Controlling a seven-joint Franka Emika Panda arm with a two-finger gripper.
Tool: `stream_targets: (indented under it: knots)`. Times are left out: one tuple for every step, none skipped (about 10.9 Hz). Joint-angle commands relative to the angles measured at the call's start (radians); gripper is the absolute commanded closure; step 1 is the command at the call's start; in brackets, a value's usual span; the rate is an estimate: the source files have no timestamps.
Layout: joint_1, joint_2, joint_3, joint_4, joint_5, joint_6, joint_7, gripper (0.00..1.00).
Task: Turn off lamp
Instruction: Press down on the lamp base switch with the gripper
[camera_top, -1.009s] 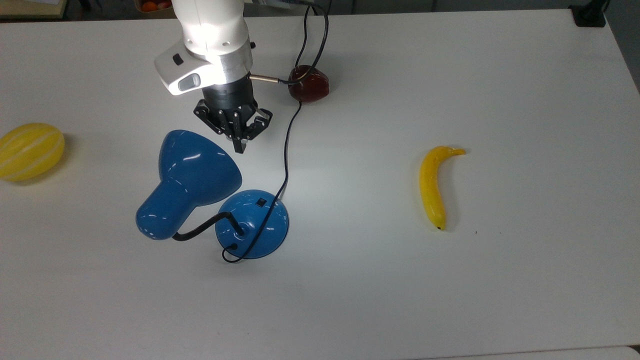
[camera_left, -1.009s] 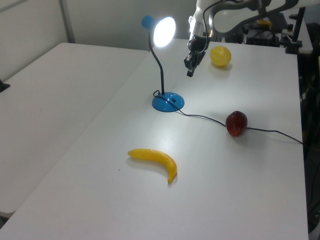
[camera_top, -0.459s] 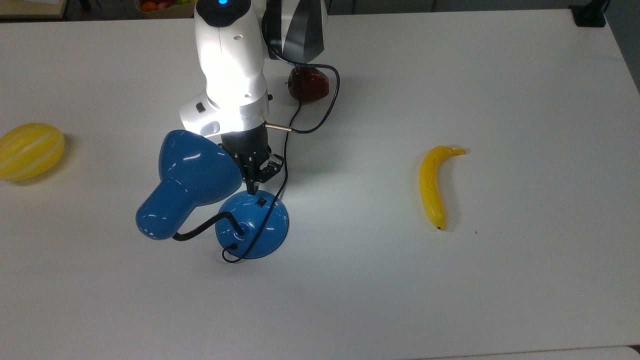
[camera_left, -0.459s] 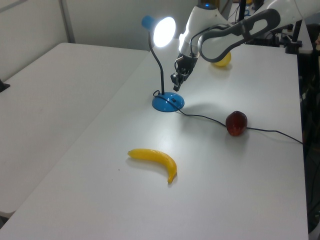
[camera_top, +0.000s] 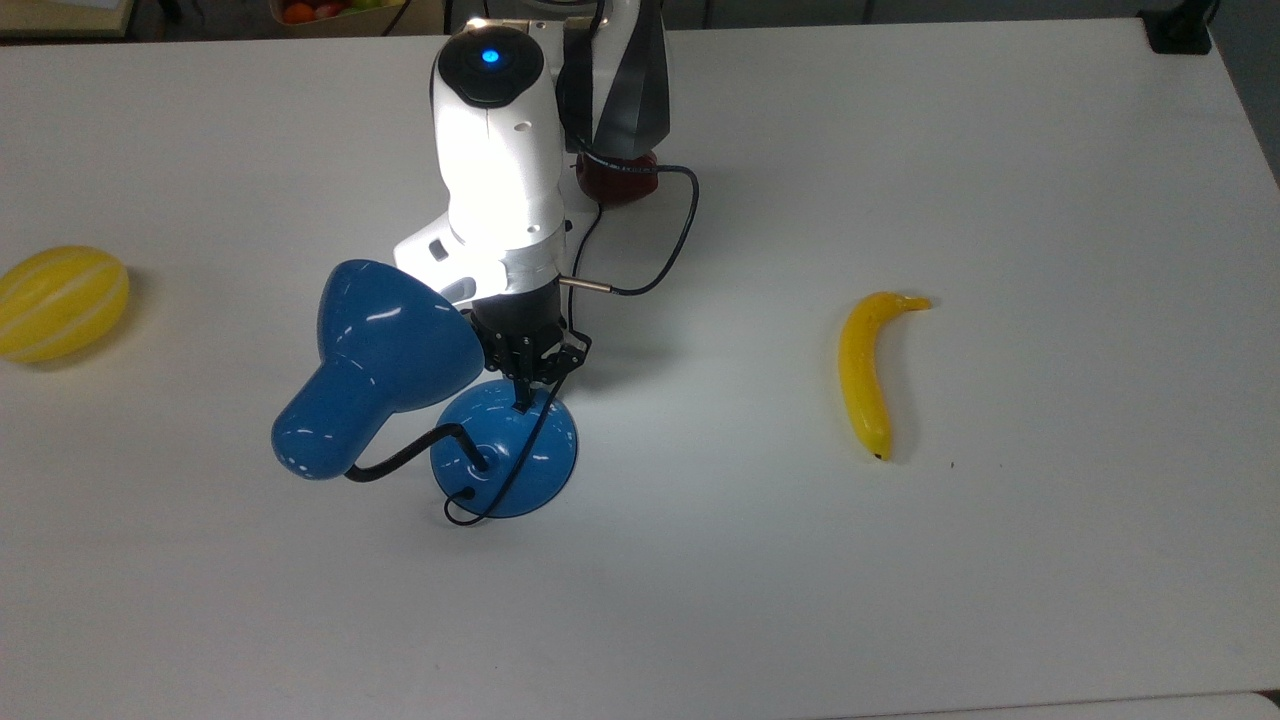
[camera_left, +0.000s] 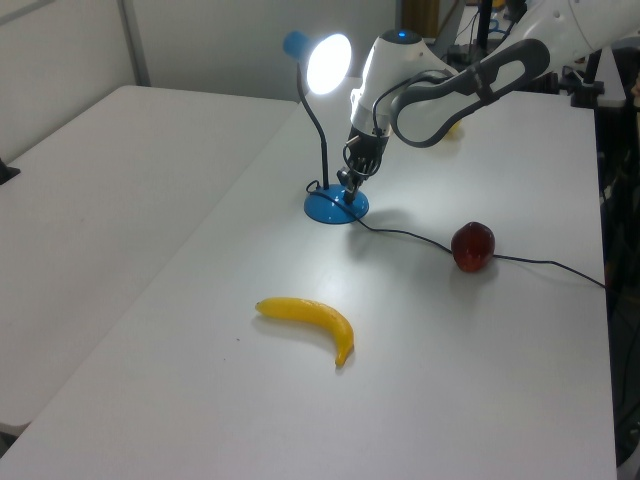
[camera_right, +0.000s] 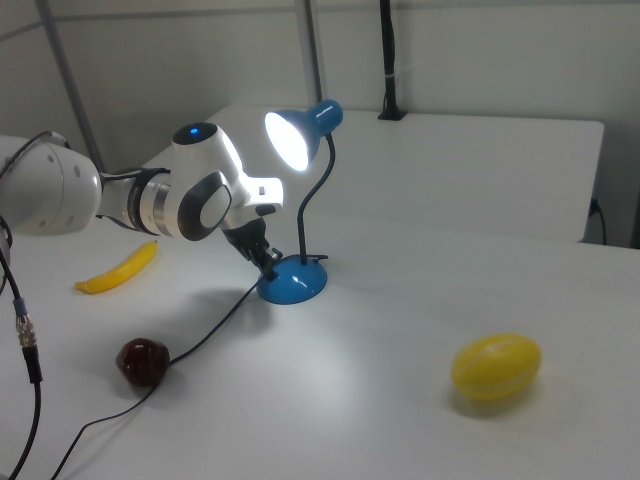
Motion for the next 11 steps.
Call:
stream_targets:
  knots:
    - [0.009,0.027,-0.003,0.011,-0.019,0.014,0.028,1.00]
    - [0.014,0.029,-0.003,0.010,-0.018,0.014,0.028,1.00]
    - [0.014,0.029,-0.003,0.007,-0.018,0.014,0.028,1.00]
    - [0.015,0.029,-0.003,-0.004,-0.018,0.013,0.028,1.00]
    - [0.015,0.029,-0.003,-0.012,-0.016,0.011,0.029,1.00]
    - [0.015,0.029,-0.003,-0.024,-0.016,0.009,0.031,1.00]
    - [0.015,0.029,-0.003,-0.027,-0.016,0.006,0.045,1.00]
    - [0.015,0.027,-0.003,-0.029,-0.016,-0.001,0.048,1.00]
    - [0.015,0.026,-0.003,-0.035,-0.016,-0.001,0.048,1.00]
    - [0.014,0.018,-0.003,-0.041,-0.016,-0.003,0.048,1.00]
    - [0.011,-0.008,-0.003,-0.049,-0.015,-0.023,0.048,1.00]
